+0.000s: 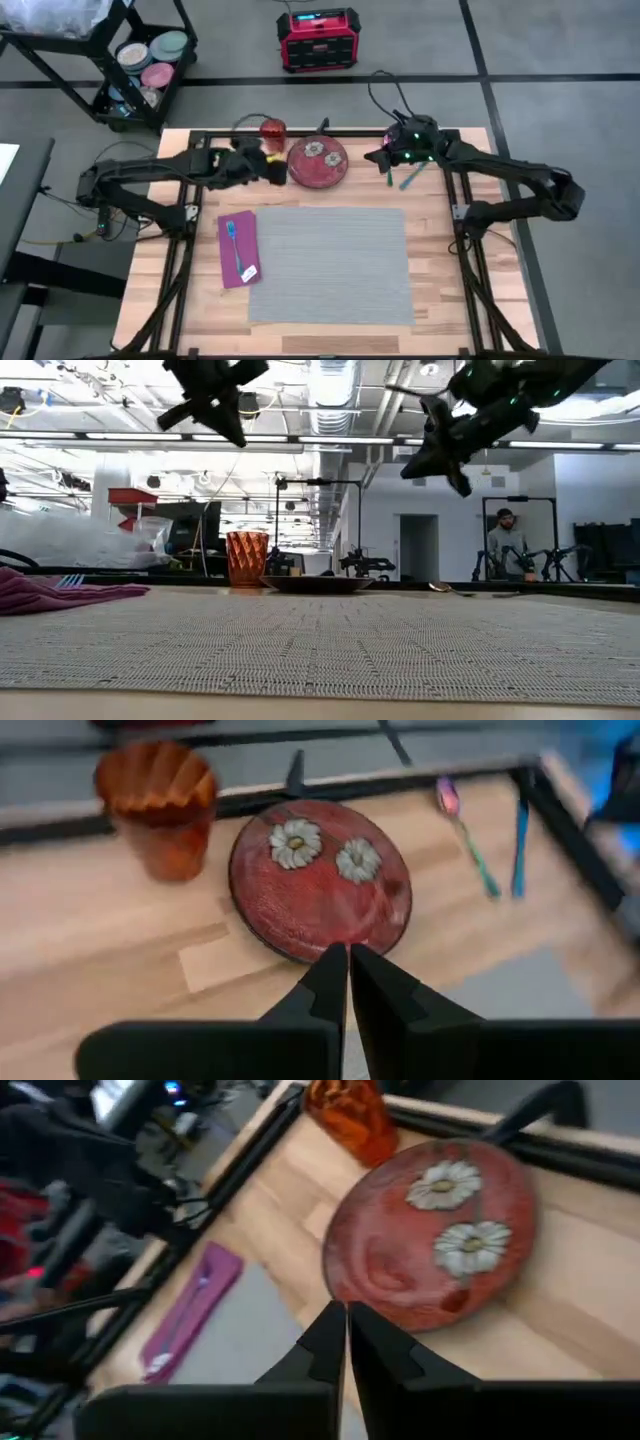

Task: Set table place
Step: Put the red plate on the left of the gray placemat

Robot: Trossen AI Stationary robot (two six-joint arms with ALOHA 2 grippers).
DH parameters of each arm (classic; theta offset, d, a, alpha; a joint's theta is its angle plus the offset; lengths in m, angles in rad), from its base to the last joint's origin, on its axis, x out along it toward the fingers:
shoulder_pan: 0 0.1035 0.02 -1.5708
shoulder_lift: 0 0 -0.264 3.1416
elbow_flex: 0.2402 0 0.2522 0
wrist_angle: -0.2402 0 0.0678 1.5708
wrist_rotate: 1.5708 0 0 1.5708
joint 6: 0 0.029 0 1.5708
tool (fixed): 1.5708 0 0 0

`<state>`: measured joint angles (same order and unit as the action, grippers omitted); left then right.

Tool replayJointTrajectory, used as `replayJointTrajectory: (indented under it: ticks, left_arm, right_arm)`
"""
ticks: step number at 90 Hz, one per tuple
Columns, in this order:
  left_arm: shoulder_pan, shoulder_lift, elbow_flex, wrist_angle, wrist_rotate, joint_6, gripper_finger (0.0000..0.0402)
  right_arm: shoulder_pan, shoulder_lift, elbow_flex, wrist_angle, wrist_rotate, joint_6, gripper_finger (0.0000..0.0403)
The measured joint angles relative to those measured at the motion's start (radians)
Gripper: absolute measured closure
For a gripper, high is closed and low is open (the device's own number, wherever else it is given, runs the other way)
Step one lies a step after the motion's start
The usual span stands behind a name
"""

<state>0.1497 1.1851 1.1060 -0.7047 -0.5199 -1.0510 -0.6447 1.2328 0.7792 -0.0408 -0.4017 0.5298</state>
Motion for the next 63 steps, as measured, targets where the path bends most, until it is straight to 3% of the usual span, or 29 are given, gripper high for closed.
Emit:
replayJointTrajectory:
  ticks: [14,30,40,47,56,63]
  left_arm:
    - [0.004,-0.121,-0.258,0.417,0.062,-0.096,0.0402]
    - [0.046,-0.188,-0.517,0.747,0.062,-0.189,0.0401]
    - [0.072,-0.184,-0.637,0.888,0.079,-0.275,0.0390]
    - [0.098,-0.184,-0.679,0.974,0.167,-0.290,0.0372]
    - [0.118,-0.185,-0.695,0.952,0.254,-0.293,0.0344]
    - [0.136,-0.183,-0.700,0.940,0.265,-0.292,0.0320]
  right_arm:
    - [-0.040,0.112,0.000,0.133,-0.182,0.063,0.0335]
    - [-0.048,0.226,0.000,0.248,-0.204,0.101,0.0283]
    - [-0.054,0.290,0.000,0.291,-0.204,0.133,0.0263]
    - [-0.062,0.331,0.000,0.287,-0.204,0.136,0.0256]
    - [-0.074,0.376,0.000,0.287,-0.204,0.136,0.0255]
    - [-0.086,0.408,0.000,0.284,-0.203,0.136,0.0255]
